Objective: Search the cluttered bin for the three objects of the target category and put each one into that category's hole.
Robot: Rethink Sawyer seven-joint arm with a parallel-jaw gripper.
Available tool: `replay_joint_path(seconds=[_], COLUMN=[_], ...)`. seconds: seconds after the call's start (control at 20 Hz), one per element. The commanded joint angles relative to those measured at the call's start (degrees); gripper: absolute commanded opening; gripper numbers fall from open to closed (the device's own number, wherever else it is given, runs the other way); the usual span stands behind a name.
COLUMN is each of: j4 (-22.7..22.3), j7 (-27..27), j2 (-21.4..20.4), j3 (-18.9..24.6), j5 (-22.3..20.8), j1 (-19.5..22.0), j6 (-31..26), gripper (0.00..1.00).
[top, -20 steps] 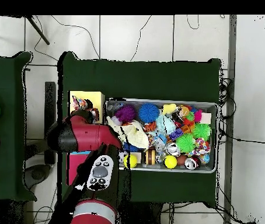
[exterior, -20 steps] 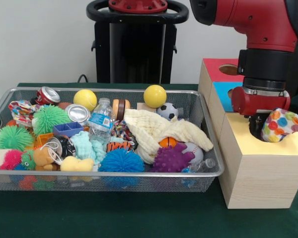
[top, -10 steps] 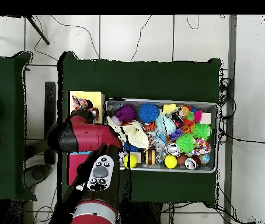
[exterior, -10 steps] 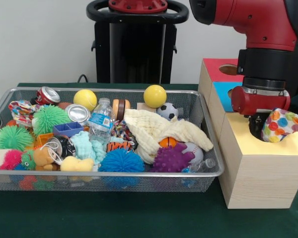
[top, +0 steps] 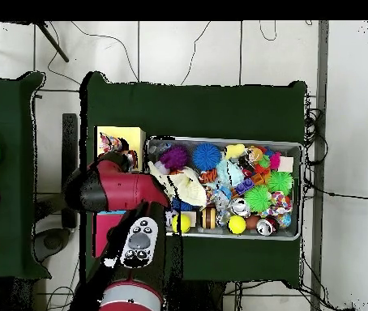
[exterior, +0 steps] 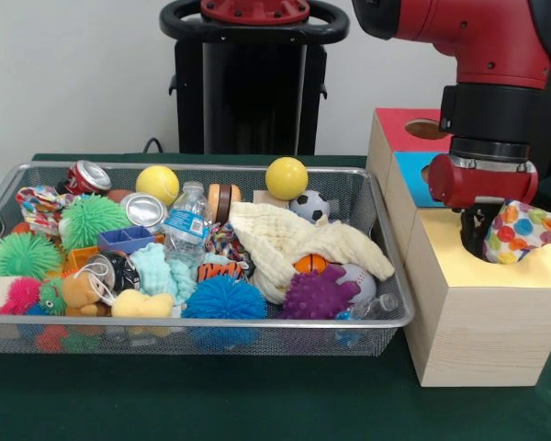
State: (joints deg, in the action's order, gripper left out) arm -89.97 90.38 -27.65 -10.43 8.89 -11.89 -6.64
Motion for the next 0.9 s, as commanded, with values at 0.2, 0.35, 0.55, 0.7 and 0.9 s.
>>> replay_joint_path(seconds=[0.2,0.35,0.55,0.7,0.9], j4=[-3.48,-3.47,-1.83,-1.46,-0.71], j7=[6.99,7.15,7.41,7.72,7.85], j2=[-3.12,-3.82,-2.66,-2.80,-3.09], j3=[2.20,1.97,1.66,0.91,0.12], j5=[-1.00,-1.12,-1.13,-1.21,-1.13], j1=[1.31,1.21,1.11,0.48,-0.29], j6=[-12.34,-13.26,-13.93,-14.82,-16.49], gripper=[0.00,0.00,0.00,0.00,0.00])
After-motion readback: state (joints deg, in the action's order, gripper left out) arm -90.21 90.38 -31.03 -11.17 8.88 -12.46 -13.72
